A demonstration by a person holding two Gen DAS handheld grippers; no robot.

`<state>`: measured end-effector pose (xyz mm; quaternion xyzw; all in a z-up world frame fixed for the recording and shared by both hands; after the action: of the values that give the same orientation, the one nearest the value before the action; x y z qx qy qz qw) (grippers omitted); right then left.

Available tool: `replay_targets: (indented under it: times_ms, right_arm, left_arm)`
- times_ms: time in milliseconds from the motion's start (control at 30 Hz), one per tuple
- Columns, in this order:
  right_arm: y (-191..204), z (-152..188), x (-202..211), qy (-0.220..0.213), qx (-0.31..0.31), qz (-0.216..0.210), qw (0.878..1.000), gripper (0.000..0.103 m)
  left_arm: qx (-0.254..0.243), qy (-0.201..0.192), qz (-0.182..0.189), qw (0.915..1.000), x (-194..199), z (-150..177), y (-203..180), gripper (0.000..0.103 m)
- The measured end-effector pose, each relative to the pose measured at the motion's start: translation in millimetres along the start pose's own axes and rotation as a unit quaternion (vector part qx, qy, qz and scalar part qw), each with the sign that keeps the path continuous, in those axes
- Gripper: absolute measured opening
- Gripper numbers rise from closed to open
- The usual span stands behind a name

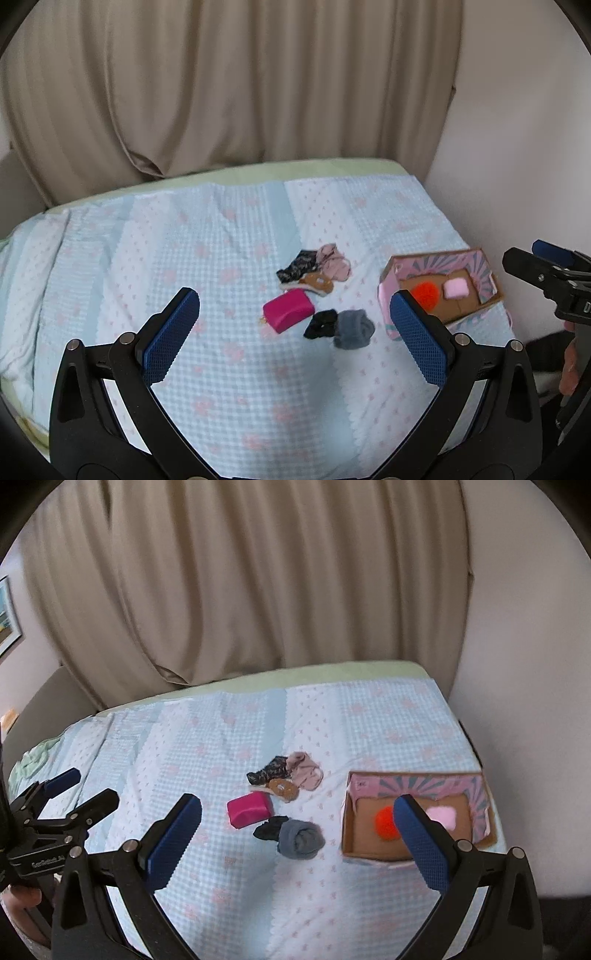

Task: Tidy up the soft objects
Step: 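Lift both tools away from the box back toward the pile, then grasp the magenta zip pouch with the left tool while the right tool grasps the grey sock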

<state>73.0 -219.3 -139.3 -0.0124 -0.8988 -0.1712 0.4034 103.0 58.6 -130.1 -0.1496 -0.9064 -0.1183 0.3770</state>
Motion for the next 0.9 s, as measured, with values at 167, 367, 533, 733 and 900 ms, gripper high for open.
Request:
replay_targets:
  times_ms: [167,367,533,733,900]
  right_arm:
    - [-0.3,19.7,-45.3,0.025,-0.09,0.014,0.996,0.103]
    - [2.5,52.6,-112.6,0.061,-0.154,0.047,0.985,0.103]
    - [-4.2,81.3,-168.2,0.084,-0.205,0.061,0.973,0.103]
    - [-32.2,119.3,-229.5,0.097,-0.338,0.049,0.935,0.103]
    - [-55.6,145.0,-266.2,0.086,-0.424,0.058,0.9,0.103]
  left_arm:
    - [-0.022,0.022,0.032,0.999,-48.0,13.6,28.9,0.103]
    - [-0.048,0.048,0.073,0.995,-126.2,31.9,47.3,0.103]
    - [-0.076,0.077,0.113,0.9876,-202.9,47.3,46.4,0.103]
    - [-0.103,0.112,0.17,0.9736,-293.4,72.6,39.0,0.102]
    - [-0.134,0.137,0.194,0.9621,-348.7,92.6,24.0,0.101]
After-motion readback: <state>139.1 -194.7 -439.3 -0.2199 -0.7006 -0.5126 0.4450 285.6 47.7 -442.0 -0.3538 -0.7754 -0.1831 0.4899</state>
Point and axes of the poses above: each gripper's, at about its wrist camera, not at the fingertips, and x roughly against the way its jaws point, y to its left, z to its underside, the point moved 3 cm from there along -x, roughly the way its jaws point, and after that the axes turned 11 degrees about -x, right-handed, at the moved point
